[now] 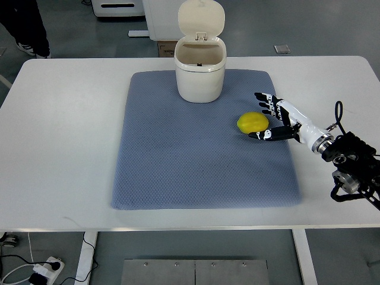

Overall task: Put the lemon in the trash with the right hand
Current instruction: 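Close the right hand's fingers around the yellow lemon, then lift the lemon with the right hand and carry it over the bin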

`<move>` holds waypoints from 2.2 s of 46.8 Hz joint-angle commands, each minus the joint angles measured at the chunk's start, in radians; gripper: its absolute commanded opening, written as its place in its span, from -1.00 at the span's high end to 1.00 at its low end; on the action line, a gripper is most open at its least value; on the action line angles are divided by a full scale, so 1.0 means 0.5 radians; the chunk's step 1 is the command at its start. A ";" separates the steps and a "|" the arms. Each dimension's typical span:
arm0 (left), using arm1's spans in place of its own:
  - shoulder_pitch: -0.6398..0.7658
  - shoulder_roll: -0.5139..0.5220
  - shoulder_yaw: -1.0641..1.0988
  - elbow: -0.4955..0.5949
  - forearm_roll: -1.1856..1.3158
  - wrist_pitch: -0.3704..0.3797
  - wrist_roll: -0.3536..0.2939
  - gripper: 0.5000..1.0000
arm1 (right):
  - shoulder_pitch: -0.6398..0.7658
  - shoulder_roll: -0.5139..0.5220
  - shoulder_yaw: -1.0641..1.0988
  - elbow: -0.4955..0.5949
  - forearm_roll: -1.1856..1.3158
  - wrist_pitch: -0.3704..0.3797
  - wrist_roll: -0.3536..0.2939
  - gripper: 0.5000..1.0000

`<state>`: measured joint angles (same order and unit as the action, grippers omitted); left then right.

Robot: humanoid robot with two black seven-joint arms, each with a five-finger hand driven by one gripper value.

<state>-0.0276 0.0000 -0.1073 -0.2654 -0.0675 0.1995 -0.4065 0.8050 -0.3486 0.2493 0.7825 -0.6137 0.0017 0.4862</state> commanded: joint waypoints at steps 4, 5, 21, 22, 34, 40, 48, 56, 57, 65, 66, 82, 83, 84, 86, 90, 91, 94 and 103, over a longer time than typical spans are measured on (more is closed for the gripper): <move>0.000 0.000 0.000 0.000 0.000 0.000 0.000 -1.00 | -0.002 0.010 -0.005 -0.016 0.000 0.000 0.003 -0.61; 0.000 0.000 0.000 0.000 0.000 0.000 0.000 -1.00 | -0.002 0.013 -0.008 -0.022 -0.003 0.000 0.003 -0.58; 0.000 0.000 0.000 0.000 0.000 0.000 0.000 -1.00 | 0.001 0.016 -0.066 -0.068 -0.003 0.000 0.065 -0.46; 0.000 0.000 0.000 0.000 0.000 0.000 0.000 -1.00 | 0.001 0.016 -0.072 -0.071 -0.003 0.000 0.071 -0.46; 0.000 0.000 0.000 0.000 0.000 0.000 0.000 -1.00 | 0.001 0.016 -0.100 -0.089 -0.009 0.000 0.083 -0.20; 0.000 0.000 0.000 0.000 0.000 0.000 0.000 -1.00 | 0.004 0.016 -0.109 -0.089 -0.064 0.000 0.083 0.40; 0.000 0.000 0.000 0.000 0.000 0.000 0.000 -1.00 | 0.007 0.016 -0.112 -0.086 -0.080 0.000 0.083 1.00; 0.000 0.000 0.000 0.000 0.000 0.000 0.000 -1.00 | 0.034 0.013 -0.115 -0.083 -0.073 0.000 0.052 1.00; 0.000 0.000 0.000 0.000 0.000 0.000 0.000 -1.00 | 0.040 0.013 -0.115 -0.083 -0.070 0.000 0.037 1.00; 0.000 0.000 0.000 0.000 0.000 0.000 0.000 -1.00 | 0.099 0.007 -0.084 -0.080 -0.052 -0.086 -0.040 1.00; 0.000 0.000 0.000 0.000 0.000 0.000 0.000 -1.00 | 0.111 0.004 -0.084 -0.080 -0.052 -0.086 -0.043 1.00; 0.000 0.000 0.000 0.000 0.000 0.000 0.000 -1.00 | 0.369 -0.027 -0.038 -0.077 -0.043 -0.095 -0.230 1.00; -0.003 0.000 0.000 0.000 0.000 0.000 0.000 -1.00 | 0.387 -0.027 -0.038 -0.077 -0.040 -0.101 -0.245 1.00; 0.000 0.000 0.000 0.000 0.000 0.000 0.000 -1.00 | 0.408 -0.027 -0.038 -0.077 -0.037 -0.108 -0.260 1.00; 0.000 0.000 0.000 0.000 0.000 0.000 0.000 -1.00 | 0.451 -0.024 -0.038 -0.077 -0.034 -0.111 -0.294 1.00; 0.000 0.000 0.000 0.000 0.000 0.000 0.000 -1.00 | 0.525 -0.015 -0.038 -0.077 -0.034 -0.117 -0.365 1.00; 0.000 0.000 0.000 0.000 0.000 0.000 0.000 -1.00 | 0.540 -0.015 -0.041 -0.077 -0.037 -0.123 -0.380 1.00; 0.000 0.000 0.000 0.000 0.000 0.000 0.000 -1.00 | 0.596 -0.005 -0.045 -0.077 -0.037 -0.150 -0.432 1.00; -0.003 0.000 0.000 0.000 0.000 0.000 0.000 -1.00 | 0.764 0.096 -0.066 -0.080 -0.040 -0.227 -0.564 1.00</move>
<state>-0.0276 0.0000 -0.1075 -0.2654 -0.0676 0.1994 -0.4064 1.1620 -0.3183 0.2198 0.7445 -0.6324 -0.1005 0.2224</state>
